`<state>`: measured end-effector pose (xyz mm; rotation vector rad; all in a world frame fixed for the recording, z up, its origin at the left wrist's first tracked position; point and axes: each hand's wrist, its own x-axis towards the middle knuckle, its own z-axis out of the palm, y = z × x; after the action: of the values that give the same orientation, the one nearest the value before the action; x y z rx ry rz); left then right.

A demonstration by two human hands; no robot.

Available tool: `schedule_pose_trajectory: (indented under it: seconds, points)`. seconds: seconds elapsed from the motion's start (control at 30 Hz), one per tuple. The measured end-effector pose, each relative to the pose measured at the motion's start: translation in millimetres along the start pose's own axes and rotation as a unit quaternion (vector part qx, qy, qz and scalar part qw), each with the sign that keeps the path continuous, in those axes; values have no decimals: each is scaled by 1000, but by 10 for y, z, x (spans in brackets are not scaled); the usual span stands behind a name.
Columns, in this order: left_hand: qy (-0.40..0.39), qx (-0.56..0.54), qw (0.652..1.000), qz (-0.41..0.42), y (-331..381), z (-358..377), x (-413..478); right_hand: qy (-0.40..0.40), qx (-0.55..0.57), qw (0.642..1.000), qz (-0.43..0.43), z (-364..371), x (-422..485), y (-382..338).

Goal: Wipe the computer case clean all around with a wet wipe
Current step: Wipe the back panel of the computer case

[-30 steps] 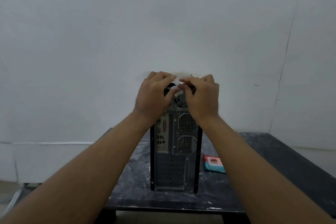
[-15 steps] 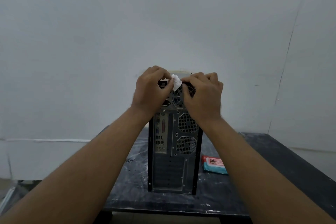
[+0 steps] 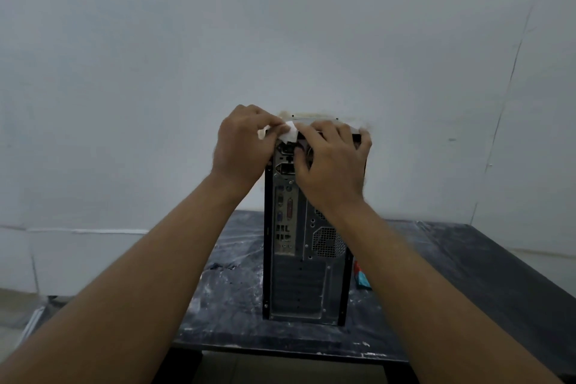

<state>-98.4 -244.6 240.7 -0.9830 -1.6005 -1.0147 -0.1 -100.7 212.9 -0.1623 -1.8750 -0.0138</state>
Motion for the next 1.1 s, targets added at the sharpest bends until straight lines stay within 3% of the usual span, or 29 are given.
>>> schedule_pose_trajectory:
  seconds: [0.27,0.47,0.73,1.1]
  points:
    - [52,-61,984,-157,24,-8,-228,-50,-25,998,14,41,-104,-125]
    - [87,-166,938,-293,150,39,-400,-70,-58,996,1,77,-170,-145]
    - [88,-268,908,-308,222,40,-377,-55,-65,996,-3,111,-168,-161]
    - [118,-276,900,-316,129,188,-878,-39,-69,997,-8,164,-191,-128]
